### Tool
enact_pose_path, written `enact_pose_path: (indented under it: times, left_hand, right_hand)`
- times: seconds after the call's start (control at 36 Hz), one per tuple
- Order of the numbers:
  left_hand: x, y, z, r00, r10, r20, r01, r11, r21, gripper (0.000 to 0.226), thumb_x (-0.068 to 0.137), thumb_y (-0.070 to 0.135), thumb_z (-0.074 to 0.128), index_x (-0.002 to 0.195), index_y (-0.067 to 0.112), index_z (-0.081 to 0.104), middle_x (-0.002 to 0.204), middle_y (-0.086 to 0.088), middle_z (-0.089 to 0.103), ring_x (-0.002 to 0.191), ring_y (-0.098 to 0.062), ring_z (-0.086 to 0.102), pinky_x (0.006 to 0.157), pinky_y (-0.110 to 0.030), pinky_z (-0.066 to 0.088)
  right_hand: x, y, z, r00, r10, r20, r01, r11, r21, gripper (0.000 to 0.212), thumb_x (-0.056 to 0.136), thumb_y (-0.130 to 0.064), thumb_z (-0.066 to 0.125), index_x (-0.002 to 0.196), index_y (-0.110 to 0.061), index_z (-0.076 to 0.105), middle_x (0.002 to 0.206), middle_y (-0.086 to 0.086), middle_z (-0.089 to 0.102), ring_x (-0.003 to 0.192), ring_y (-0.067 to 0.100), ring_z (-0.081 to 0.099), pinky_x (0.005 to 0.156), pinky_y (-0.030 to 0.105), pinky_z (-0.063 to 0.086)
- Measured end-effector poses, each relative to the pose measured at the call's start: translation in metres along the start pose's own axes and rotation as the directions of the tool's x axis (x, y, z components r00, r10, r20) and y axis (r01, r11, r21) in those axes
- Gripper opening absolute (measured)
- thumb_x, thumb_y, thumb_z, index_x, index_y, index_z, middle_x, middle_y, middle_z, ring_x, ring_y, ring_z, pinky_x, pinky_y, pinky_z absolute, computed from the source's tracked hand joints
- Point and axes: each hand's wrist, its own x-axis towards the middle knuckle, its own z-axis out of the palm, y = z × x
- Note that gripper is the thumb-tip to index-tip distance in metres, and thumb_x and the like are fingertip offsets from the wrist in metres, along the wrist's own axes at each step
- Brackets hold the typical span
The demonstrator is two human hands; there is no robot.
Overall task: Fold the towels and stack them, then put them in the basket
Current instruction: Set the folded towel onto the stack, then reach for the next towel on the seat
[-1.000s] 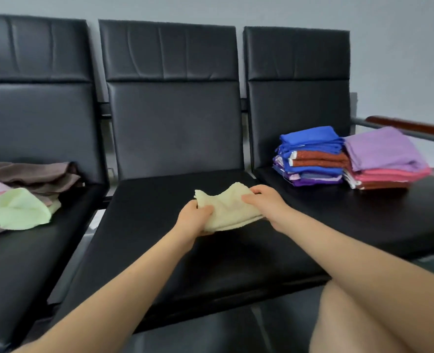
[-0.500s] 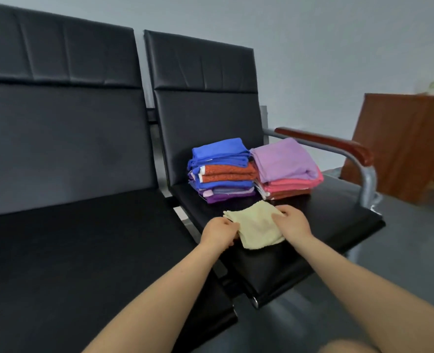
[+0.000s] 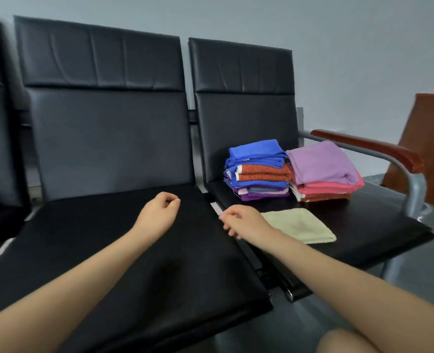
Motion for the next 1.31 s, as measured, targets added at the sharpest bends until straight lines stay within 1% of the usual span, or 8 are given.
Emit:
enact_pose_path:
  times: [0.14, 0.42, 0.56, 0.72, 0.89, 1.03, 1.22, 1.31]
  left_hand:
    - [-0.019, -0.067, -0.104, 0.976, -0.067, -0.209, 0.083, 0.994, 0.071, 0.025, 0.099, 0.031, 0.044, 0.11, 0.017, 0.061, 0.101, -0.003, 0.064, 0.095, -0.026, 0.061, 0.088, -0.044, 0.051]
    - [-0.073, -0.165, -0.268, 0.822, -0.189, -0.537, 0.352, 0.91, 0.218, 0.024, 0.096, 0.022, 0.049, 0.108, 0.009, 0.065, 0.105, -0.013, 0.067, 0.102, -0.03, 0.06, 0.081, -0.035, 0.04]
    - [-0.095, -0.19, -0.323, 0.743, -0.232, -0.628, 0.398, 0.907, 0.136, 0.027, 0.095, 0.024, 0.047, 0.12, 0.017, 0.055, 0.098, 0.0, 0.059, 0.082, -0.018, 0.053, 0.073, -0.03, 0.035]
    - [-0.135, -0.25, -0.379, 0.62, -0.304, -0.723, 0.514, 0.854, 0.082, 0.033, 0.095, 0.025, 0.049, 0.123, 0.01, 0.055, 0.111, -0.006, 0.061, 0.105, -0.027, 0.057, 0.078, -0.032, 0.038]
    - [-0.163, -0.297, -0.411, 0.495, -0.328, -0.805, 0.614, 0.787, 0.058, 0.028, 0.091, 0.023, 0.051, 0.115, 0.011, 0.061, 0.108, -0.009, 0.065, 0.096, -0.028, 0.058, 0.077, -0.034, 0.042]
    - [-0.159, -0.311, -0.415, 0.497, -0.309, -0.811, 0.616, 0.784, 0.08, 0.03, 0.09, 0.029, 0.052, 0.116, 0.016, 0.06, 0.106, -0.003, 0.06, 0.094, -0.023, 0.057, 0.075, -0.033, 0.041]
    - [-0.121, -0.321, -0.417, 0.498, -0.143, -0.855, 0.623, 0.745, 0.238, 0.035, 0.092, 0.03, 0.055, 0.121, 0.011, 0.06, 0.116, -0.012, 0.058, 0.113, -0.031, 0.044, 0.088, -0.041, 0.04]
    - [-0.099, -0.328, -0.417, 0.482, -0.125, -0.867, 0.611, 0.758, 0.23, 0.043, 0.091, 0.038, 0.057, 0.127, 0.014, 0.055, 0.123, -0.009, 0.054, 0.117, -0.03, 0.043, 0.093, -0.041, 0.037]
  right_hand:
    - [0.005, -0.064, 0.079, 0.958, -0.083, 0.275, 0.067, 0.995, 0.068, 0.016, 0.095, -0.028, 0.054, 0.087, -0.021, 0.065, 0.078, -0.006, 0.065, 0.064, 0.007, 0.059, 0.056, 0.019, 0.045]
    - [0.01, -0.173, 0.277, 0.888, -0.19, 0.419, 0.116, 0.973, 0.198, 0.024, 0.098, -0.028, 0.047, 0.087, -0.017, 0.065, 0.074, -0.004, 0.062, 0.062, 0.011, 0.056, 0.059, 0.024, 0.044]
    - [0.008, -0.201, 0.354, 0.862, -0.263, 0.433, 0.183, 0.959, 0.218, 0.023, 0.096, -0.023, 0.046, 0.087, -0.015, 0.065, 0.07, -0.004, 0.062, 0.056, 0.01, 0.054, 0.056, 0.024, 0.043]
    - [0.017, -0.247, 0.424, 0.83, -0.333, 0.448, 0.255, 0.94, 0.225, 0.027, 0.095, -0.028, 0.047, 0.088, -0.008, 0.065, 0.07, -0.003, 0.063, 0.063, 0.015, 0.057, 0.07, 0.033, 0.048]
    - [0.038, -0.29, 0.465, 0.826, -0.4, 0.397, 0.369, 0.916, 0.155, 0.031, 0.091, -0.027, 0.046, 0.092, -0.003, 0.064, 0.09, 0.015, 0.067, 0.086, 0.033, 0.063, 0.078, 0.043, 0.051]
    - [0.064, -0.326, 0.489, 0.845, -0.425, 0.326, 0.419, 0.903, 0.09, 0.026, 0.095, -0.026, 0.044, 0.095, -0.012, 0.066, 0.095, 0.002, 0.065, 0.088, 0.022, 0.057, 0.075, 0.033, 0.046]
    - [0.107, -0.36, 0.517, 0.908, -0.398, 0.131, 0.401, 0.916, 0.003, 0.028, 0.092, -0.039, 0.045, 0.089, -0.024, 0.068, 0.104, 0.003, 0.067, 0.104, 0.029, 0.056, 0.096, 0.048, 0.044]
    - [0.12, -0.376, 0.53, 0.899, -0.396, 0.188, 0.407, 0.913, -0.019, 0.034, 0.093, -0.05, 0.049, 0.109, -0.025, 0.066, 0.116, -0.003, 0.063, 0.11, 0.023, 0.055, 0.093, 0.035, 0.041]
